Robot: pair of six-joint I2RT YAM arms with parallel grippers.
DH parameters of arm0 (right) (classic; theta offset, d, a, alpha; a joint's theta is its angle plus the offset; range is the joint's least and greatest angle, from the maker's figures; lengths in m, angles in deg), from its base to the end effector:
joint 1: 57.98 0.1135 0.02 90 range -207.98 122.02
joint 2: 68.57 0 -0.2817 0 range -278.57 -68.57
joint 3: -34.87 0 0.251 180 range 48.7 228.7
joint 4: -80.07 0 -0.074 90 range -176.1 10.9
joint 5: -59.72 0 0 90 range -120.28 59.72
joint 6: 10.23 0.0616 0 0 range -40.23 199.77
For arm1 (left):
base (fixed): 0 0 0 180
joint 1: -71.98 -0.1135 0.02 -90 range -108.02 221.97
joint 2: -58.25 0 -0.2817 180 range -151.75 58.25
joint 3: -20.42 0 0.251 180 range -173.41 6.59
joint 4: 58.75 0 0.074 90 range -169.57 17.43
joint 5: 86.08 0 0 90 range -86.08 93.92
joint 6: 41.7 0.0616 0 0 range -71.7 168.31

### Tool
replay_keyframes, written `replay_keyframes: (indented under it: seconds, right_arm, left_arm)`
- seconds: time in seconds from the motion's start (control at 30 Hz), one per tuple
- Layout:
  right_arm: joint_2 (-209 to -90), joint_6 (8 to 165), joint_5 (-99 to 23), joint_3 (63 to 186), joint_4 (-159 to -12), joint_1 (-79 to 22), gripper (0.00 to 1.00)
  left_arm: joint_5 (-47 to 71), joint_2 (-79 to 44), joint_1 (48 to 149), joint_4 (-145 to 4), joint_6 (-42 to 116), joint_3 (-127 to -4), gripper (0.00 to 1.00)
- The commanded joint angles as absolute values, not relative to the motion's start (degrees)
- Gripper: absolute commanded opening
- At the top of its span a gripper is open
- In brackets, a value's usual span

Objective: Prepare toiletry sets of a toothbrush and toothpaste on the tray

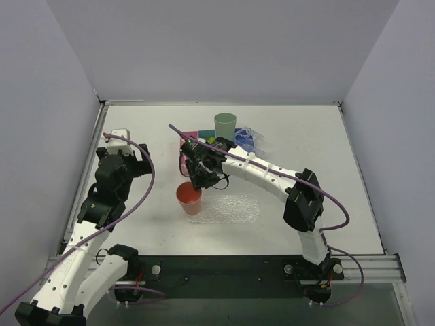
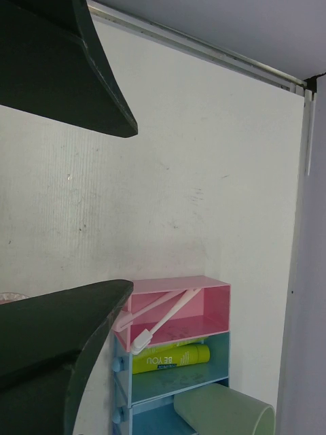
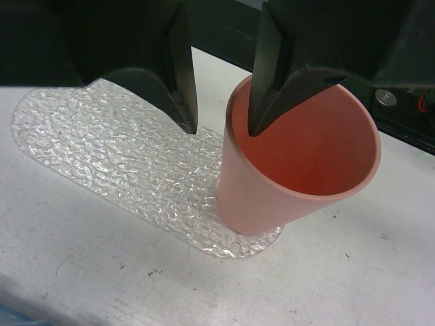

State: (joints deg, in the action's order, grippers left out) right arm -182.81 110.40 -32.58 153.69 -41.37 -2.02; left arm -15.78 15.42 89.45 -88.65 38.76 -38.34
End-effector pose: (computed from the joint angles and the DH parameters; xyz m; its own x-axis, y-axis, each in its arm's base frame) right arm 0.2586 0.3872 0.2808 -0.8182 -0.3017 -0.4895 -0.4932 0.8059 0.3275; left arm 0.1807 -0.0351 0.3420 -0.2222 -0.0936 -0.9705 -0.0672 0.9945 -0.0806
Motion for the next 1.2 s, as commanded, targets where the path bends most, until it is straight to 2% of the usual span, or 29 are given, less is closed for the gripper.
replay_keyframes:
  seconds: [0.0,0.33,0.47,0.6,0.9,1.17]
  right_arm:
    - [-180.1,111.2,-31.0,154.5,-40.8,-1.7,0.33]
    - [-175.3,110.5,-32.3,151.2,-47.5,-1.9,0.42]
    - [-172.6,108.9,-34.1,150.5,-48.5,-2.4,0.52]
    - [-168.5,106.1,-33.4,149.4,-48.4,-3.8,0.54]
    - [-160.9,98.5,-21.4,145.1,-47.2,-12.1,0.53]
    - [-167.0,89.5,-8.2,152.1,-44.4,-13.2,0.54]
  left_arm:
    - [-15.4,16.0,89.6,-87.0,39.3,-40.4,0.97]
    - [-14.8,15.7,89.6,-86.5,39.3,-40.5,0.98]
    - [-13.7,15.6,89.6,-86.2,39.7,-40.4,0.97]
    - [-13.3,15.6,89.8,-85.9,40.0,-40.3,0.97]
    - [-12.8,14.8,89.8,-85.3,40.2,-40.0,0.97]
    - [-11.4,13.7,89.8,-85.4,40.3,-39.9,0.97]
